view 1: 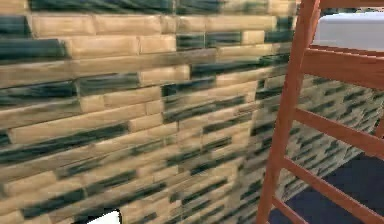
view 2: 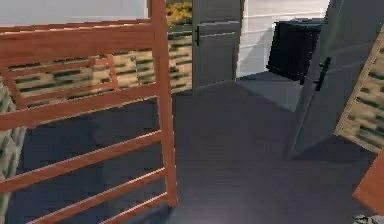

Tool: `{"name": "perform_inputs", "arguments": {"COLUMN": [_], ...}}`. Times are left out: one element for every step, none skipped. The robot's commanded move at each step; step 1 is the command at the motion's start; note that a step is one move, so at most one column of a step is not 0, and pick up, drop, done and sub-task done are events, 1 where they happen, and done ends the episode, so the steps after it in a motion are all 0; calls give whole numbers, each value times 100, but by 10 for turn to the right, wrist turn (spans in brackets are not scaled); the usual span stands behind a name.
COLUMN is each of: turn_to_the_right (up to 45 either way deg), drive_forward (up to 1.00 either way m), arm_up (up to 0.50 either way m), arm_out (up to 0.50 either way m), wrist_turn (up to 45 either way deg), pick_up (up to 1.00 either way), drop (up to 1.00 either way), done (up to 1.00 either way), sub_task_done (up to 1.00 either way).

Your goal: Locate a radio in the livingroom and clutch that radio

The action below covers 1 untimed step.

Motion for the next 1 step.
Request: {"name": "perform_inputs", "arguments": {"turn_to_the_right": [450], "drive_forward": [0], "arm_up": [0], "arm_out": [0], "wrist_turn": [0], "pick_up": [0], "drop": [0], "done": [0], "sub_task_done": [0]}}
